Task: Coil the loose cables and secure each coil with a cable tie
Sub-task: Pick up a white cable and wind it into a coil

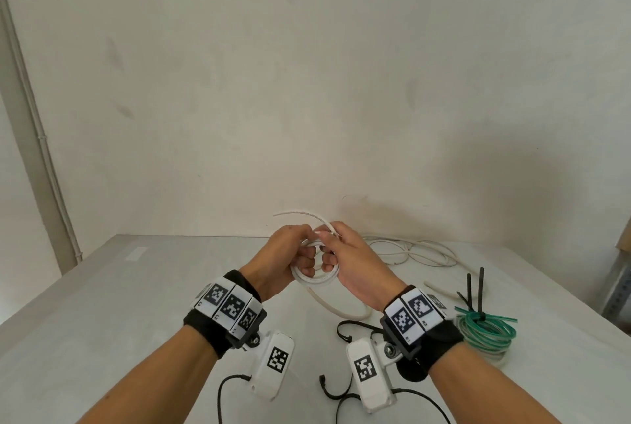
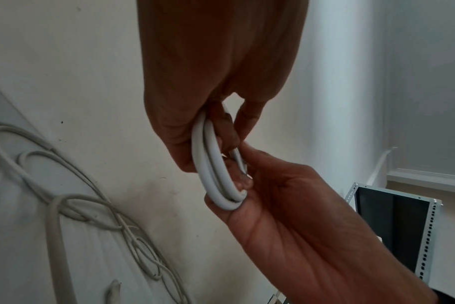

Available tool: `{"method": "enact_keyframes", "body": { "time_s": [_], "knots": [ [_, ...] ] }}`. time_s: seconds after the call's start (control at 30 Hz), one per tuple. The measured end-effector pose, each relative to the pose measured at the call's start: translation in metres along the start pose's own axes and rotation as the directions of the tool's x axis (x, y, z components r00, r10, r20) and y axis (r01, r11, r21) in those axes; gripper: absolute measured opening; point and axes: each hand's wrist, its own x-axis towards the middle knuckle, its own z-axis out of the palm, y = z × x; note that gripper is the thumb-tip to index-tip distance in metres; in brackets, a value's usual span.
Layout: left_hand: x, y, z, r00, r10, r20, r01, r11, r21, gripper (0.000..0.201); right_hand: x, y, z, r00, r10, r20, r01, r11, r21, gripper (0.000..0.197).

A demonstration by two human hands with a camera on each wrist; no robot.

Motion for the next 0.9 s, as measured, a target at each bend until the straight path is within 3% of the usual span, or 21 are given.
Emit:
{"method": "enact_keyframes", "body": {
  "time_s": [0.13, 0.2, 0.33, 0.5, 0.57, 0.67, 0.73, 0.9],
  "knots": [
    [0.0, -0.006, 0.004, 0.998, 0.031, -0.062, -0.033, 0.999, -0.029, 0.003, -0.005, 0.003, 0.001, 0.996, -0.083, -0.021, 0.084, 0.99, 0.11, 0.023],
    [-0.001, -0.005, 0.006, 0.998, 0.046, -0.05, -0.047, 0.998, -0.034, 0.001, -0.006, 0.002, 0.001, 0.994, -0.106, -0.04, 0.109, 0.991, 0.082, 0.03],
    [-0.003, 0.0, 0.011, 0.998, 0.061, 0.007, -0.061, 0.998, 0.002, 0.017, -0.002, 0.004, -0.001, 0.993, -0.082, -0.089, 0.082, 0.997, -0.009, 0.034],
    [-0.001, -0.002, 0.011, 1.0, -0.016, 0.019, 0.02, 0.968, -0.252, 0.026, 0.001, 0.0, -0.005, 0.992, -0.072, -0.106, 0.068, 0.997, -0.044, 0.034],
    [0.001, -0.006, 0.011, 0.999, -0.023, -0.029, 0.013, 0.951, -0.309, 0.032, 0.0, 0.0, -0.002, 0.993, -0.053, -0.109, 0.052, 0.999, -0.018, 0.033],
    [0.0, -0.004, 0.013, 0.998, 0.0, -0.063, -0.015, 0.969, -0.245, 0.018, 0.001, 0.002, 0.002, 0.988, 0.013, -0.154, -0.012, 1.0, 0.006, 0.028],
    [0.001, -0.004, 0.012, 0.999, 0.008, -0.035, -0.016, 0.972, -0.235, 0.011, 0.002, 0.001, 0.003, 0.983, 0.055, -0.173, -0.053, 0.998, 0.014, 0.037],
    [-0.002, -0.01, 0.005, 0.997, 0.04, 0.064, -0.02, 0.96, -0.279, 0.013, 0.0, -0.006, 0.002, 0.965, 0.148, -0.216, -0.097, 0.969, 0.229, 0.03]
  ]
}}
